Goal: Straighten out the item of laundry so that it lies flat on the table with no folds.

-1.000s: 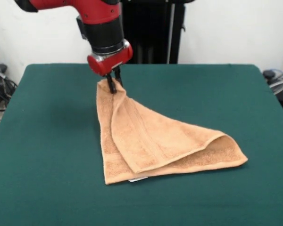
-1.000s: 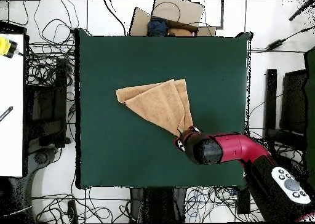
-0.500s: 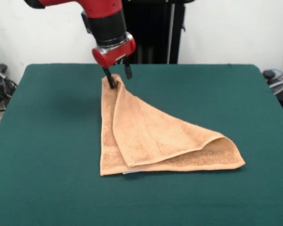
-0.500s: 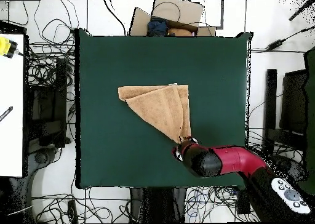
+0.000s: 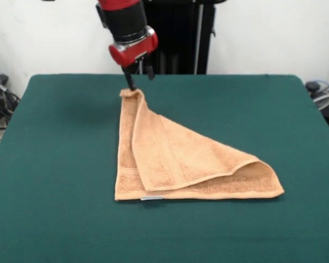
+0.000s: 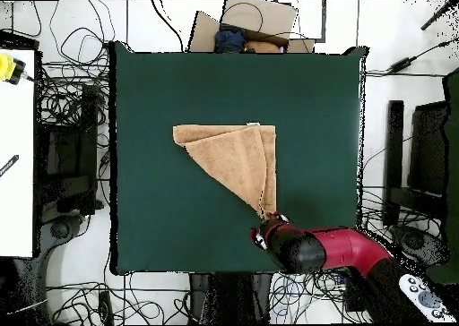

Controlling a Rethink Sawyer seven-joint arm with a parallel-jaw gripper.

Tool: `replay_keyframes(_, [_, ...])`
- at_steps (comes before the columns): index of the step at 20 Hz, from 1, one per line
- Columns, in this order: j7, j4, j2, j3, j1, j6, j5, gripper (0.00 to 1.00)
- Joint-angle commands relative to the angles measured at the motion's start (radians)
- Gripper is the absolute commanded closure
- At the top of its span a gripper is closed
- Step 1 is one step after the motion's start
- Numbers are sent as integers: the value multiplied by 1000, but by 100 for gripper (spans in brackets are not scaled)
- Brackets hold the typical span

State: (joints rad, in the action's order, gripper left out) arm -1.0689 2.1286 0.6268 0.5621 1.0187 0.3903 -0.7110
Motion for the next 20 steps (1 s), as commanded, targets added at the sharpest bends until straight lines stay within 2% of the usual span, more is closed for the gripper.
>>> replay_keyframes(1, [-118,35,40,-1,-43,25,32,0])
replay_keyframes(2, [-133,40,56,8,-52,28,54,0])
replay_keyframes(5, [-236,46,145,80,-109,2,196,0])
replay_keyframes(9, [-326,-9,146,111,-196,1,386,0])
replay_keyframes(11, [-369,-49,147,71,-261,0,463,0])
replay_keyframes(16, [-382,-211,65,-70,-427,-87,543,0])
replay_keyframes(20, [-331,-349,-55,-105,-497,-111,585,0])
